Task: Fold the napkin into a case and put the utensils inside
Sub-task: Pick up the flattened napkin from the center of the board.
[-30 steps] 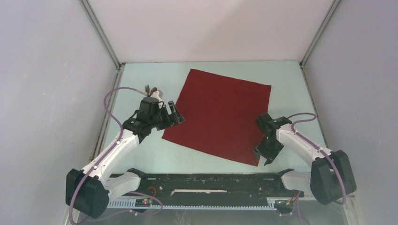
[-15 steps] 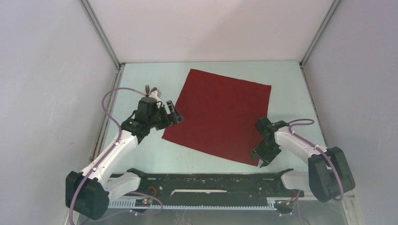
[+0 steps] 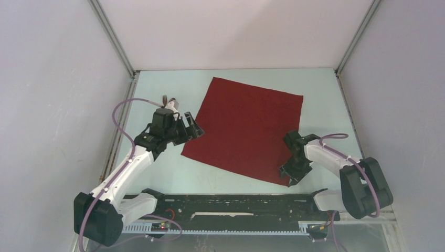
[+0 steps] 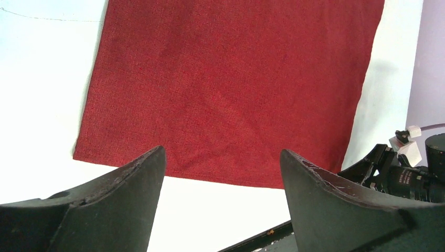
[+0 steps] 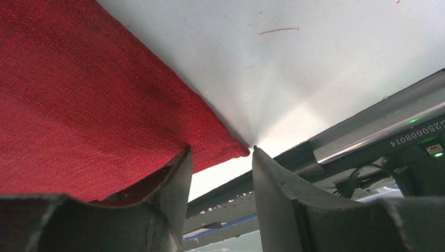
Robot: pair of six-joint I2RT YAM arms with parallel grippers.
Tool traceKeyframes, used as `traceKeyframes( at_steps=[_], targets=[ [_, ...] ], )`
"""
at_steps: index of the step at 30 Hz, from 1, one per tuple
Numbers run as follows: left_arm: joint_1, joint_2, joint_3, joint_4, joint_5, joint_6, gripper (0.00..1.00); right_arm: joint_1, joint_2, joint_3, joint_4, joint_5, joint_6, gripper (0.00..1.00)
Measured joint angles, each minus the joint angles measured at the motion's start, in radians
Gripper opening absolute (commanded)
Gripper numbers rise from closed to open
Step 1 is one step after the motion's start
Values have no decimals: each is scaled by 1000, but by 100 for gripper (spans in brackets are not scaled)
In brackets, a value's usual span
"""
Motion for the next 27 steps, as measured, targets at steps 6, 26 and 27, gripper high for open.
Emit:
traceKeyframes(
  at_steps=[6, 26, 27],
  targets=[
    [15, 0, 0, 0, 3, 0, 86, 0, 11, 7, -2, 1, 14, 48],
    [64, 97, -22, -61, -142, -127, 62, 9, -165, -52, -13, 52, 121, 0],
    [66, 126, -22, -77, -162, -148, 61, 8, -167, -51, -20, 52, 121, 0]
  ],
)
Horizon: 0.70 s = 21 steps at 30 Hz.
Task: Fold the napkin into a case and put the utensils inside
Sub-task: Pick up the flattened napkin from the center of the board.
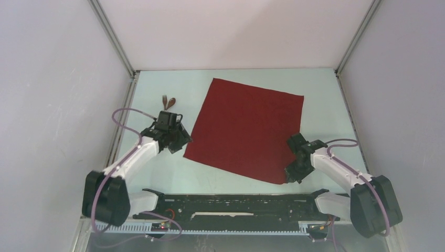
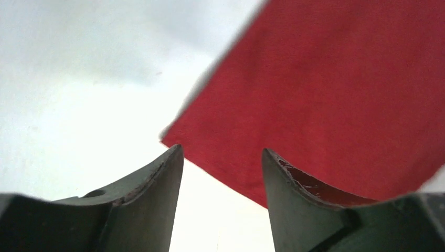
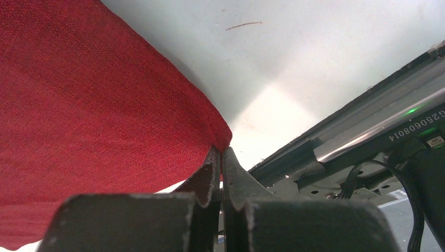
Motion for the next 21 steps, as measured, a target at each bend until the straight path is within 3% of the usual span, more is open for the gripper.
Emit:
traceKeyframes(
  at_steps=[3, 8, 13, 21],
  targets=[
    [2, 121, 19, -95, -61, -87, 59, -1, -1, 2, -11, 0, -2, 0],
    [-12, 307, 182, -291, -148, -207, 60, -2, -33, 6, -22, -1, -16, 0],
    [-79, 386, 285, -405, -212, -307, 62, -8, -51, 6, -24, -5, -42, 0],
    [-103, 511, 311, -482, -212, -375, 63, -16, -64, 6, -22, -13, -82, 0]
  ],
)
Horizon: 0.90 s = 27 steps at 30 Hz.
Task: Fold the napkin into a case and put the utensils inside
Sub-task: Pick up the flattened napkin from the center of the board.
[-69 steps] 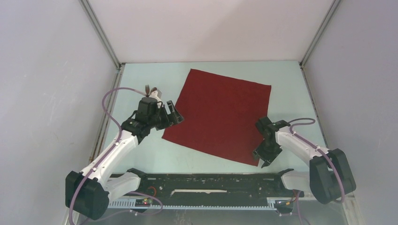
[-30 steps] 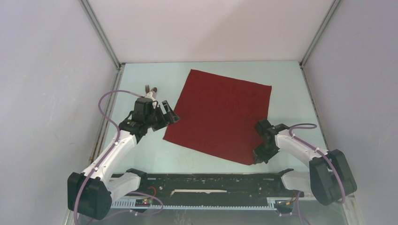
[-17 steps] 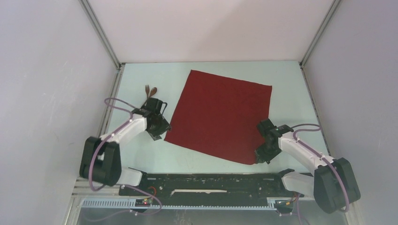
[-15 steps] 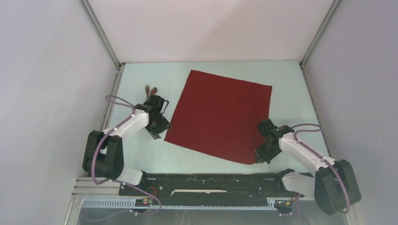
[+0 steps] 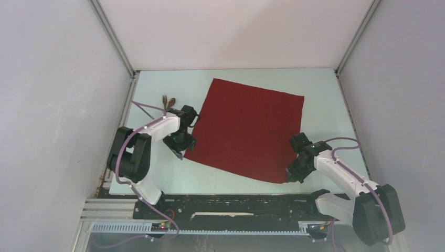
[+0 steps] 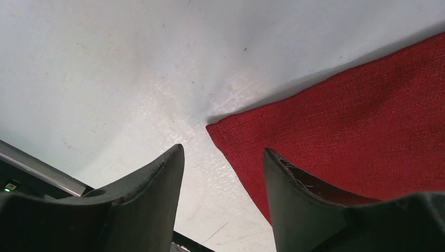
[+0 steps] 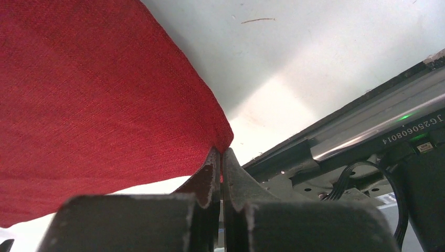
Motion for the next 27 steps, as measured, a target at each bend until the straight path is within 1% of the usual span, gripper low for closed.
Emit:
traceKeyframes(
  at_steps=[7, 13, 15, 16, 18, 21, 25, 26, 27],
  targets=[
    [-2, 24, 0, 3, 2, -20, 62, -8, -26, 0, 0, -3, -14, 0],
    [2, 26, -30, 57, 24, -28, 55, -11, -26, 0, 0, -6, -15, 0],
    [5, 8, -54, 88, 34, -29, 48, -11, -26, 0, 0, -6, -15, 0],
    [7, -1, -66, 104, 38, -30, 42, -10, -26, 0, 0, -6, -15, 0],
    [10, -18, -87, 142, 48, -31, 34, -10, -27, 0, -1, -6, -15, 0],
    [11, -44, -119, 190, 54, -27, 20, -10, -41, 0, -4, -6, -14, 0],
    [16, -90, -163, 229, 52, -21, 9, -5, -72, 0, -15, -3, -14, 0],
    [16, -100, -171, 238, 50, -19, 2, -3, -79, 0, -18, -3, -14, 0],
    [16, -112, -182, 249, 48, -16, 0, -2, -89, 0, -21, -4, -14, 0]
  ],
)
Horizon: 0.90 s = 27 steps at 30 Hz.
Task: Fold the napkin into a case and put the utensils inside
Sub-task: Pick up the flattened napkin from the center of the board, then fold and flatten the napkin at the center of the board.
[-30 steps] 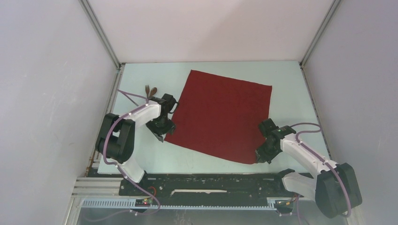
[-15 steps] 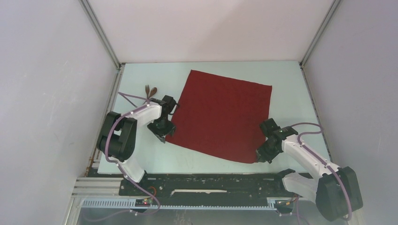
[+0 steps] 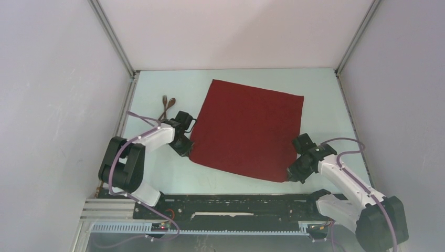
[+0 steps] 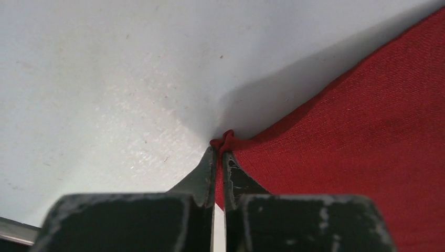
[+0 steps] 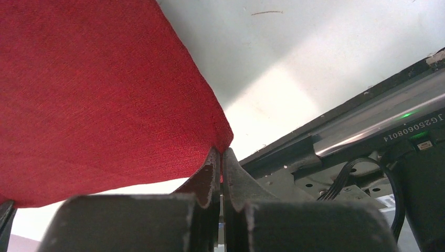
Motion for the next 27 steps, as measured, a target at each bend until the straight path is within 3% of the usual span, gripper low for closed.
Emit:
traceKeyframes(
  at_steps=[3, 14, 20, 23, 27],
  targets=[
    [0, -54, -34, 18, -13, 16, 0, 12, -38, 0, -11, 0, 0, 0],
    [0, -484, -115, -60, -34, 78, 0, 169, -336, 0, -116, 14, 52, 0],
    [0, -652, -125, -111, -15, 140, 0, 217, -409, 40, -154, 20, 42, 0],
    [0, -735, -64, -135, -2, 196, 0, 275, -455, 149, -159, 68, 4, 0],
    [0, -823, 160, -123, 22, 294, 0, 338, -570, 356, -78, 122, -150, 0]
  ],
)
